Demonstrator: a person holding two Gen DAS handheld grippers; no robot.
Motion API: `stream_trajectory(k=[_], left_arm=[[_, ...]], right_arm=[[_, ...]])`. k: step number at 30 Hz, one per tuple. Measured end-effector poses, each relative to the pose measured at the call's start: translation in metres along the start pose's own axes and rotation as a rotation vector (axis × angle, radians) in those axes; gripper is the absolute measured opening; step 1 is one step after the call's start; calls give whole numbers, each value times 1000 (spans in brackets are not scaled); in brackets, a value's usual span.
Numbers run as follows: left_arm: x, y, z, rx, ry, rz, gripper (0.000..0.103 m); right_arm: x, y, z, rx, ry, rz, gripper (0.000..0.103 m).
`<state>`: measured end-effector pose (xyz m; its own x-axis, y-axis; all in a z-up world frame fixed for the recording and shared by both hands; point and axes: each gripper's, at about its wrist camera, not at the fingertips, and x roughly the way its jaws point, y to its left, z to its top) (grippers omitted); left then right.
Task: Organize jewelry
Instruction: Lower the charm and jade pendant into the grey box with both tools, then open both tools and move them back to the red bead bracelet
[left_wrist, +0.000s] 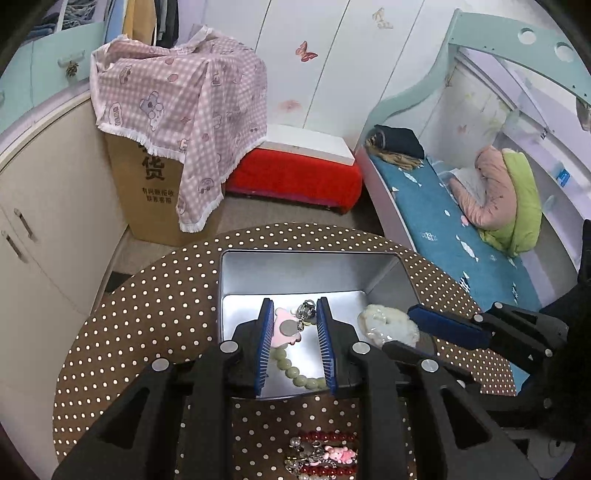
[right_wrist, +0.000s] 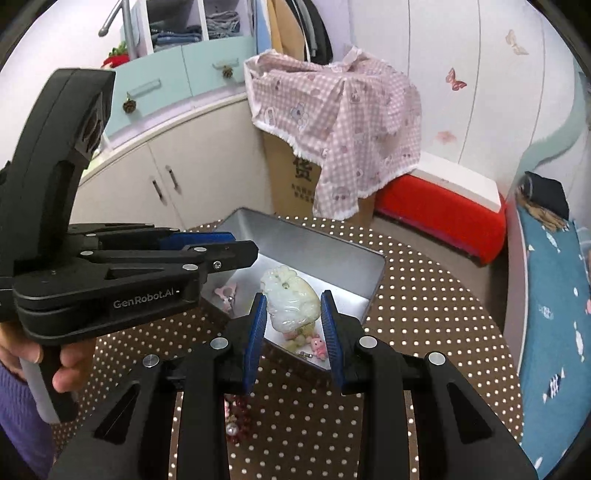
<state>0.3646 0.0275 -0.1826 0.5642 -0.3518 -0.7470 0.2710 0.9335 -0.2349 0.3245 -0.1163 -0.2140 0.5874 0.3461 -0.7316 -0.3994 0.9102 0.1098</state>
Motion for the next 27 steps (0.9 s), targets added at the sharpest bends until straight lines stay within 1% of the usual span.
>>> stream_trajectory(k=[8,9,10,12,24,27], left_arm=[[1,3,-1,1,5,7,23],[1,3,-1,3,3,7,28],[0,3,-1,1,0,14,36],[-2,4,-1,-7,-15,19,46],[-7,7,-3,-15,-16,22,46],[-8,6,-4,-17,-18,22,46]], right_arm=[[9,-1,-1,15,15,6,30],[10,-1,-2,17,17,7,30],[11,-1,-2,17,19,5,30],[11,-2,-2,23,19,8,30],[12,-7,-4,59,24,32,30],[11,-8,-5,64,21,34,32]])
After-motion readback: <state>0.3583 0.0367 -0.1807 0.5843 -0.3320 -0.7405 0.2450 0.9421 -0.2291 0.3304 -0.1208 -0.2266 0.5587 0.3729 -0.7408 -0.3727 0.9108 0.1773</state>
